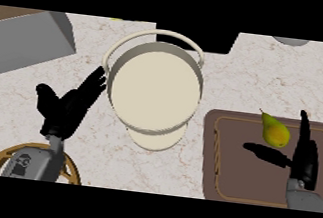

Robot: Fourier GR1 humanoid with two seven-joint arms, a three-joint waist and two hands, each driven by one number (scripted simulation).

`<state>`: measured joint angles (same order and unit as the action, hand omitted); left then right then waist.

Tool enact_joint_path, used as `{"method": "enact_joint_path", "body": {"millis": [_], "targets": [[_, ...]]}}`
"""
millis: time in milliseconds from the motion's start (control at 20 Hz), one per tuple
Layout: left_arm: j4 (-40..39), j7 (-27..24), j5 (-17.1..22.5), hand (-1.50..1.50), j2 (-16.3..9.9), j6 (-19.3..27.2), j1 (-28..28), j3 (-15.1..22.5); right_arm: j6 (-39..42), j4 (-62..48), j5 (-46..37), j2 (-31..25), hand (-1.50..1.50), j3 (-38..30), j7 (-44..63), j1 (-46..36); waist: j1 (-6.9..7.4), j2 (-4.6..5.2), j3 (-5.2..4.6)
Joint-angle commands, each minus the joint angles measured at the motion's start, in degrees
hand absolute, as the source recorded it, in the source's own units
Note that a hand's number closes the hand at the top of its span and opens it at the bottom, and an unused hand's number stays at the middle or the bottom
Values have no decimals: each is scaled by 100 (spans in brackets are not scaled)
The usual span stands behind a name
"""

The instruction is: Pick the pear from the tray and place it in the tiered basket

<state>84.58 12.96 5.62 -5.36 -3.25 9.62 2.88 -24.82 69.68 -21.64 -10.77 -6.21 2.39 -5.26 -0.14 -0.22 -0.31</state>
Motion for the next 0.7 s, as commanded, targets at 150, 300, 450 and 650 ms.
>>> {"method": "enact_joint_path", "body": {"millis": [150, 300, 450, 650], "targets": [[-86, 218, -113, 0, 168, 160, 310, 4, 180, -1063, 244, 105, 150, -84, -1181, -524, 25, 30, 34], [10, 180, -75, 0, 135, 47, 210, -24, -51, -1046, 26, 176, 150, 34, -1541, -324, 17, 23, 33], [-374, -150, 12, 0, 32, -224, 30, -200, 97, -418, -17, 4, 150, 57, -1122, -161, 2, 21, 30], [111, 336, -61, 0, 67, -137, 96, -85, -507, -1132, -146, 412, 150, 35, -1364, -855, 28, 21, 32]]}}
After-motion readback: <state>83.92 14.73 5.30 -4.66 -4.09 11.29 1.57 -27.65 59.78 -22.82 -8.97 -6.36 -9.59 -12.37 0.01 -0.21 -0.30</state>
